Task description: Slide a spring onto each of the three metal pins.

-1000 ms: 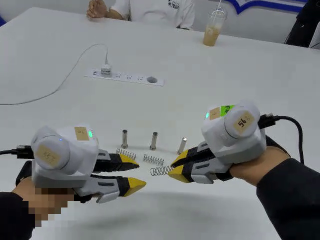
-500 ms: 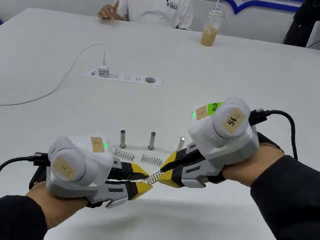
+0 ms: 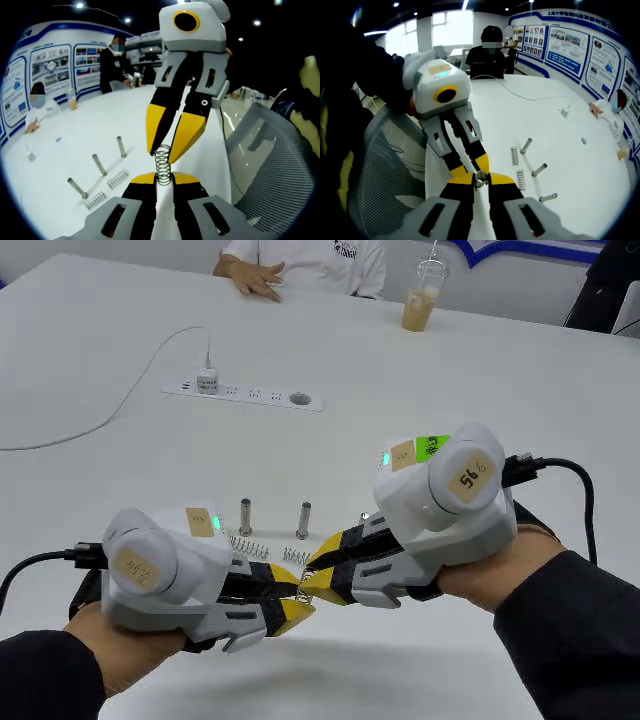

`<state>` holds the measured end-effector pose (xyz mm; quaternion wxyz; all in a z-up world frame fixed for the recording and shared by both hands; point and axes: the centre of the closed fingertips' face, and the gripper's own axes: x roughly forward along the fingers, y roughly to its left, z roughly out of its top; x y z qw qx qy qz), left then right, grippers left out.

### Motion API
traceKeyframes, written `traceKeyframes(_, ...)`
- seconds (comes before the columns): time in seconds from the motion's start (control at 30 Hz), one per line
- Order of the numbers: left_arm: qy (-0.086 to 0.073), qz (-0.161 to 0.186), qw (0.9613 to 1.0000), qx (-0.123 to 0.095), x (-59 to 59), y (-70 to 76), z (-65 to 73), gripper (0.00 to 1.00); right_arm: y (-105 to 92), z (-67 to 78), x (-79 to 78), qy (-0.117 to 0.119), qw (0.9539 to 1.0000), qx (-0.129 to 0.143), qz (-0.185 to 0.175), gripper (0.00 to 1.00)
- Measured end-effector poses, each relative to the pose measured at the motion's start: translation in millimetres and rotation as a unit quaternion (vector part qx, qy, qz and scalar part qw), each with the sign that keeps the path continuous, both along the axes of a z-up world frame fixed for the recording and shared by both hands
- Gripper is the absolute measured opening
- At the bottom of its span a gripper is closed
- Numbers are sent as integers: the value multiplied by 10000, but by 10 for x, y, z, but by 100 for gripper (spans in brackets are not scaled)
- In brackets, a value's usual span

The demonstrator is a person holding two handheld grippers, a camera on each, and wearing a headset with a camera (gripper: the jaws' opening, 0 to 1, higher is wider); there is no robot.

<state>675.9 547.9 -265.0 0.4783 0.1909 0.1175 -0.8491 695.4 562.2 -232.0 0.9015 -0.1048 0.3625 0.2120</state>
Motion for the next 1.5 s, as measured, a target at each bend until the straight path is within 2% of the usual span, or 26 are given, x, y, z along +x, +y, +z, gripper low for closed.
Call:
traceKeyframes(0.07,109,20,9999,13,-16,6,4,15,-13,-2,-3,3,10000,-2,-22,11)
traceKeyframes(0.2,138,56,9999,2,-9,22,2,18,-43,-2,-13,15,10000,0,-70,11)
traceKeyframes(0.53,303,380,9988,-57,197,130,68,24,-228,64,-21,-22,9996,-63,-279,11)
traceKeyframes(0.8,406,808,9958,-117,442,303,111,28,-549,157,-26,-89,9978,-177,-628,11)
traceKeyframes(1.0,437,1084,9930,-183,570,389,146,30,-804,175,29,-77,9958,-300,-858,11)
traceKeyframes(1.23,466,1263,9905,-289,628,422,199,32,-1082,166,125,-57,9929,-460,-1094,11)
traceKeyframes(1.43,468,1341,9894,-290,641,455,180,32,-1238,124,171,-37,9904,-530,-1274,11)
traceKeyframes(1.5,484,1374,9889,-283,646,469,168,32,-1327,88,193,-30,9890,-646,-1333,11)
